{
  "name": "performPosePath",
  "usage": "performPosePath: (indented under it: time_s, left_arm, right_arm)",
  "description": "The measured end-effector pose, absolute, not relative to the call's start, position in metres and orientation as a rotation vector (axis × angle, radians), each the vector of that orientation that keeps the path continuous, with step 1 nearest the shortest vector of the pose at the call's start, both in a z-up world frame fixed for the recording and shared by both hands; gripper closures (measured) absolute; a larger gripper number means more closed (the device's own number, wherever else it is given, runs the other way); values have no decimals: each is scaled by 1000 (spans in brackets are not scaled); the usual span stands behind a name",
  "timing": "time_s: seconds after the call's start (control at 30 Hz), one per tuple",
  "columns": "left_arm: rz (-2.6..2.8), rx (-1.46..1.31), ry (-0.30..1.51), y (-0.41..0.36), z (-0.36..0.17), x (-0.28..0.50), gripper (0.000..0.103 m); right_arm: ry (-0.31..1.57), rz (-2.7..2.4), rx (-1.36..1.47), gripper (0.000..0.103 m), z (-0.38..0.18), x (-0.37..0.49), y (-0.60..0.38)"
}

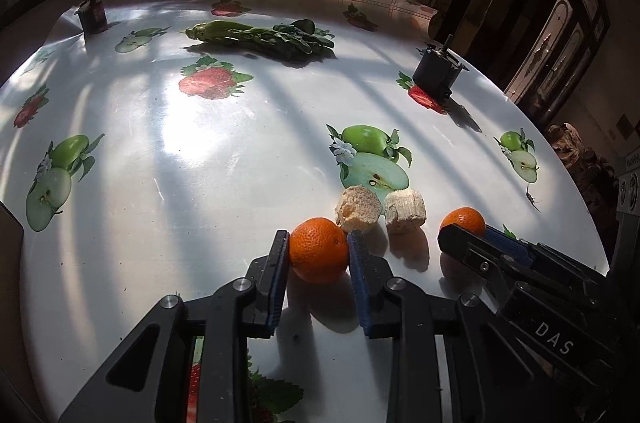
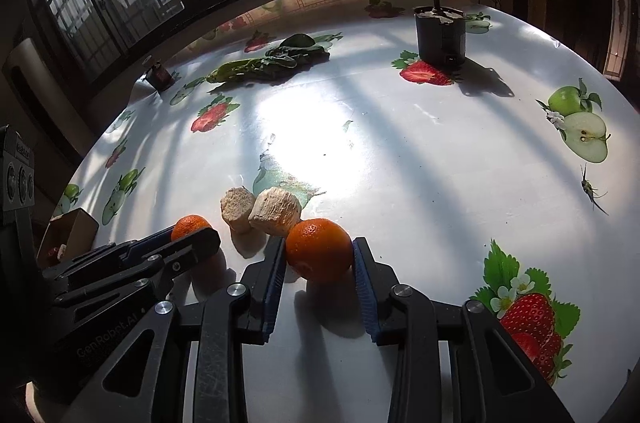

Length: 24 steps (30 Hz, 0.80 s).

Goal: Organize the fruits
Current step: 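Grasp an orange with the left tool while the right grasps another orange, then carry both oranges into the box and open both tools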

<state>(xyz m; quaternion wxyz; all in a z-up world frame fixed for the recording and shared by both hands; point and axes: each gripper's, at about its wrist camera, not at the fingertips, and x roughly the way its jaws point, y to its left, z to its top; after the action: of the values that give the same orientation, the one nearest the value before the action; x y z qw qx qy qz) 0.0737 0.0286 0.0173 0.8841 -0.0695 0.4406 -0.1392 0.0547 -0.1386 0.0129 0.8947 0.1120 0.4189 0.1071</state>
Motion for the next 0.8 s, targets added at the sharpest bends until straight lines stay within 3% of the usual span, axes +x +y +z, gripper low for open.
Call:
performPosePath:
  time_s: [0.37, 0.8]
  left_arm:
    - [-213, -192, 813, 66, 67, 5, 75]
    - [220, -306, 786, 273, 71, -133, 75]
  right_arm:
    - [786, 261, 189, 67, 30, 45, -127]
    - [692, 355, 88, 67, 65, -14, -58]
